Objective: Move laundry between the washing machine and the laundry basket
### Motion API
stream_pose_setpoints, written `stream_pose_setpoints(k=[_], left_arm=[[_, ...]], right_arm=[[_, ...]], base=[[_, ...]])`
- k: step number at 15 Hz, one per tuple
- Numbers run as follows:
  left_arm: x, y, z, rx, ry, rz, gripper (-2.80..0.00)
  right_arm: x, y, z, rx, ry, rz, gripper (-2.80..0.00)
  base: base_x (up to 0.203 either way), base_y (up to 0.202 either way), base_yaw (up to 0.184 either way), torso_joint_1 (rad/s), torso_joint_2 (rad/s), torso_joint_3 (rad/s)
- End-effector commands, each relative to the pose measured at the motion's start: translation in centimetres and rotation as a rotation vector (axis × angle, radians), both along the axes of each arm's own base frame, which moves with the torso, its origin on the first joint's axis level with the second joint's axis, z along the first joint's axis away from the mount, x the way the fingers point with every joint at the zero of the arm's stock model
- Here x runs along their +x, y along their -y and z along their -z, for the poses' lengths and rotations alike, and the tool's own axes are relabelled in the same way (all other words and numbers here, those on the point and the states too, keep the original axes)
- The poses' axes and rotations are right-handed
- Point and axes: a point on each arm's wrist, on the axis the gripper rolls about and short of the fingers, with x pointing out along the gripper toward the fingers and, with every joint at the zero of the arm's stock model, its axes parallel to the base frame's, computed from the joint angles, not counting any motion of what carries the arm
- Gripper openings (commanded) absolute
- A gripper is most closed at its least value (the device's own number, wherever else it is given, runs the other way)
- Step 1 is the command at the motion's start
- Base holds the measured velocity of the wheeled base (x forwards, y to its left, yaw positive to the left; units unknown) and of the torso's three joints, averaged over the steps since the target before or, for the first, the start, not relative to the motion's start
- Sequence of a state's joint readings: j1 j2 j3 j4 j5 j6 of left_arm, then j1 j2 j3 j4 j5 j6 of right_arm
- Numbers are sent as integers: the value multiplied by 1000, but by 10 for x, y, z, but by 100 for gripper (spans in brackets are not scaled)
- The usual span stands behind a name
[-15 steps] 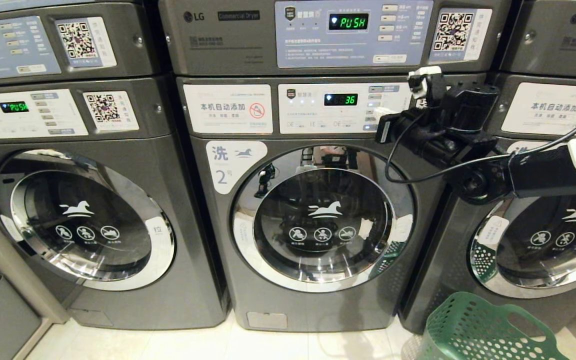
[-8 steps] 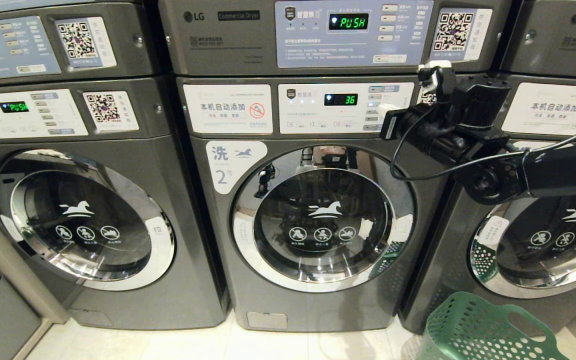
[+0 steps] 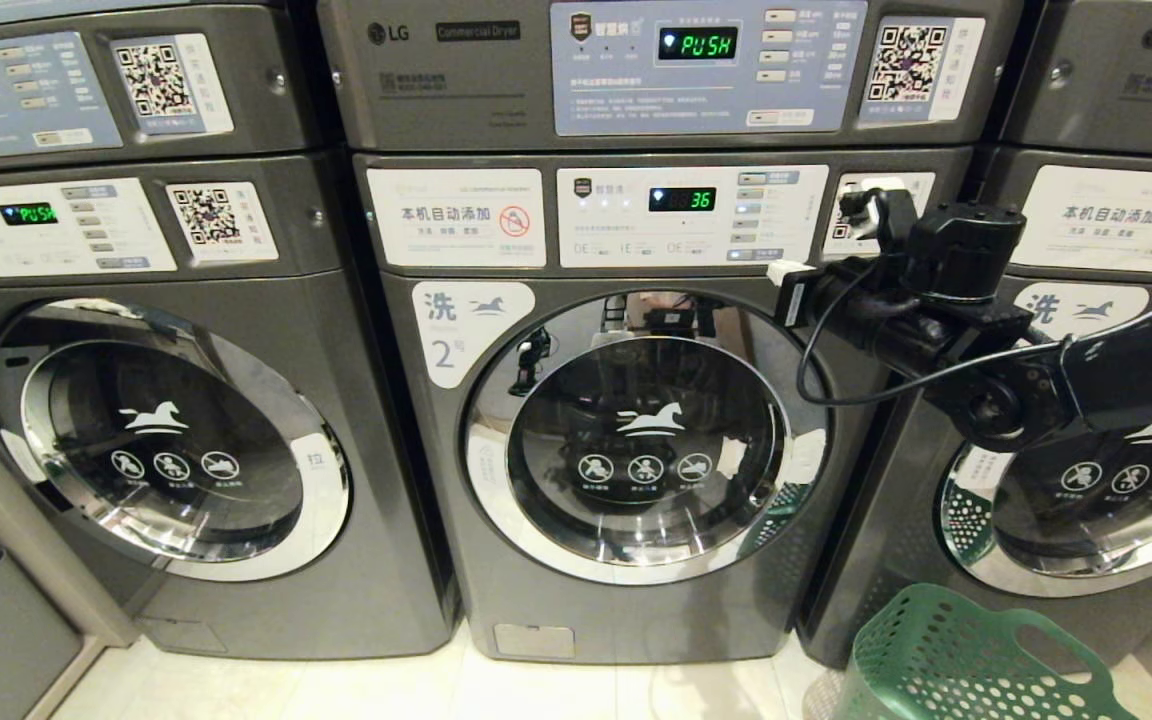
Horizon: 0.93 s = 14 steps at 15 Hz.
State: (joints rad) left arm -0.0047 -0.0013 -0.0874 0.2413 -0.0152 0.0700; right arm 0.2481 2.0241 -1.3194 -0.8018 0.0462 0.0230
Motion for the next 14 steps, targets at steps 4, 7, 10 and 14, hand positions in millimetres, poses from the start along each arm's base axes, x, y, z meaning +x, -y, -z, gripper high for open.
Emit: stream_pose_setpoints(k=[4, 7, 10, 14], left_arm=[[0, 0, 0, 1, -1, 0, -280], [0, 0, 0, 1, -1, -1, -280], [0, 0, 0, 1, -1, 0, -280], [0, 0, 0, 1, -1, 0, -280]], right_arm=[[13, -3, 0, 8, 28, -3, -280], [23, -6, 2, 9, 39, -11, -280], [28, -10, 4, 8, 44, -21, -280], [31, -12, 9, 5, 36, -28, -280]], base=[[0, 0, 0, 0, 0, 0], [0, 0, 0, 0, 0, 0], [0, 0, 0, 0, 0, 0], [0, 0, 0, 0, 0, 0]])
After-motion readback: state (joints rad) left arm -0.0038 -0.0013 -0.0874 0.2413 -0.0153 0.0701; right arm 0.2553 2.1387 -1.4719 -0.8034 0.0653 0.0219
